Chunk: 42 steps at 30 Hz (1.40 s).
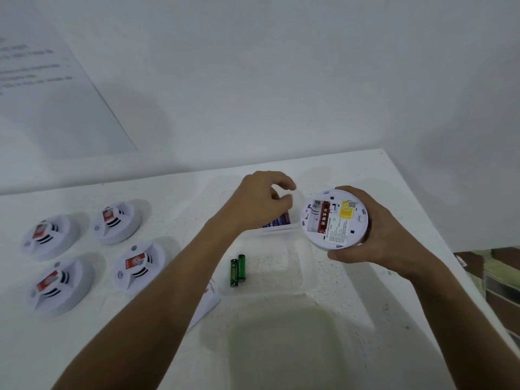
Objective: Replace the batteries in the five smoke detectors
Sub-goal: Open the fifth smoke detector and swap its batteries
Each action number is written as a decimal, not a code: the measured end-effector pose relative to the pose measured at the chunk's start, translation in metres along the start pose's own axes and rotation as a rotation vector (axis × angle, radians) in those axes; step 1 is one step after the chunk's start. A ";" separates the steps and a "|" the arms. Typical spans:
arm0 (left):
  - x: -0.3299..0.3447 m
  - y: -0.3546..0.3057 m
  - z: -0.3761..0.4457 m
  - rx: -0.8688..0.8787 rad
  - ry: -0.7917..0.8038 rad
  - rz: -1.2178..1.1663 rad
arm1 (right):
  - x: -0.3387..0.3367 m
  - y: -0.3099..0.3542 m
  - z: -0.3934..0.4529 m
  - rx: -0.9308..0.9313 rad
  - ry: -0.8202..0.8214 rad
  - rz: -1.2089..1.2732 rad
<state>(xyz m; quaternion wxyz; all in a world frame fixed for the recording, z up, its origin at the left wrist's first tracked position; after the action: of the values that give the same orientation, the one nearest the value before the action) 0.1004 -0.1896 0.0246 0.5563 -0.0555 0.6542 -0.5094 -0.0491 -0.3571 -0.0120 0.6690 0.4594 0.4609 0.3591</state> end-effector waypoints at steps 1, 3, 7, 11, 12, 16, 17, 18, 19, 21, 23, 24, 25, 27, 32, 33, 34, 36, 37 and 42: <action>-0.004 -0.007 -0.003 0.027 0.049 -0.037 | 0.002 0.001 0.001 -0.008 0.010 0.003; -0.007 -0.018 -0.010 0.068 0.187 -0.072 | 0.004 0.003 0.003 -0.024 0.033 0.011; -0.014 -0.022 -0.026 0.088 0.291 -0.021 | 0.014 0.015 0.000 -0.052 0.091 0.046; -0.014 -0.020 -0.030 0.064 0.287 -0.024 | 0.018 0.020 0.001 -0.075 0.087 0.047; -0.013 -0.021 -0.032 0.069 0.285 -0.029 | 0.018 0.021 0.002 -0.086 0.083 0.044; -0.012 -0.019 -0.039 0.065 0.269 -0.060 | 0.022 0.023 0.003 -0.125 0.076 0.028; -0.011 -0.018 -0.040 0.060 0.265 -0.056 | 0.024 0.022 0.003 -0.129 0.067 0.029; -0.010 -0.018 -0.042 0.054 0.262 -0.048 | 0.026 0.022 0.003 -0.134 0.057 0.029; -0.009 -0.017 -0.043 0.049 0.258 -0.041 | 0.028 0.022 0.003 -0.142 0.049 0.024; -0.008 -0.016 -0.043 0.041 0.257 -0.033 | 0.030 0.021 0.005 -0.154 0.042 0.008; -0.007 -0.017 -0.043 0.043 0.257 -0.029 | 0.032 0.020 0.006 -0.158 0.043 -0.004; -0.006 -0.017 -0.043 0.047 0.256 -0.023 | 0.032 0.021 0.007 -0.156 0.043 -0.006; -0.005 -0.016 -0.043 0.049 0.252 -0.018 | 0.032 0.021 0.008 -0.153 0.044 -0.009; -0.003 -0.015 -0.042 0.052 0.248 -0.010 | 0.032 0.019 0.009 -0.146 0.046 -0.024; 0.002 -0.011 -0.042 0.071 0.271 0.013 | 0.034 0.014 0.008 -0.136 0.045 -0.046; 0.003 -0.010 -0.041 0.069 0.271 0.012 | 0.034 0.014 0.008 -0.135 0.042 -0.041; 0.004 -0.010 -0.041 0.066 0.268 0.008 | 0.034 0.013 0.007 -0.132 0.038 -0.038; 0.005 -0.011 -0.041 0.066 0.246 -0.006 | 0.033 0.009 0.007 -0.125 0.022 -0.032; 0.006 -0.012 -0.040 0.068 0.216 -0.020 | 0.031 0.007 0.006 -0.117 0.011 -0.029; 0.012 -0.020 -0.039 0.107 -0.040 -0.072 | 0.027 0.001 0.003 -0.094 0.001 -0.027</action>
<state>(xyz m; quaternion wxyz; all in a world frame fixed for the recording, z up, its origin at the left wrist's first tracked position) 0.0555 -0.1831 0.0264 0.5528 -0.0591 0.6124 -0.5620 -0.0374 -0.3332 -0.0182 0.6943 0.4211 0.4502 0.3714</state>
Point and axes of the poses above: each hand's wrist, its own z-axis towards the middle knuckle, its own x-axis out of the palm, y = z × x, the point moved 3 cm from there along z, towards the middle knuckle, and after that the axes turned 9 degrees about -y, right-handed, at the moved point
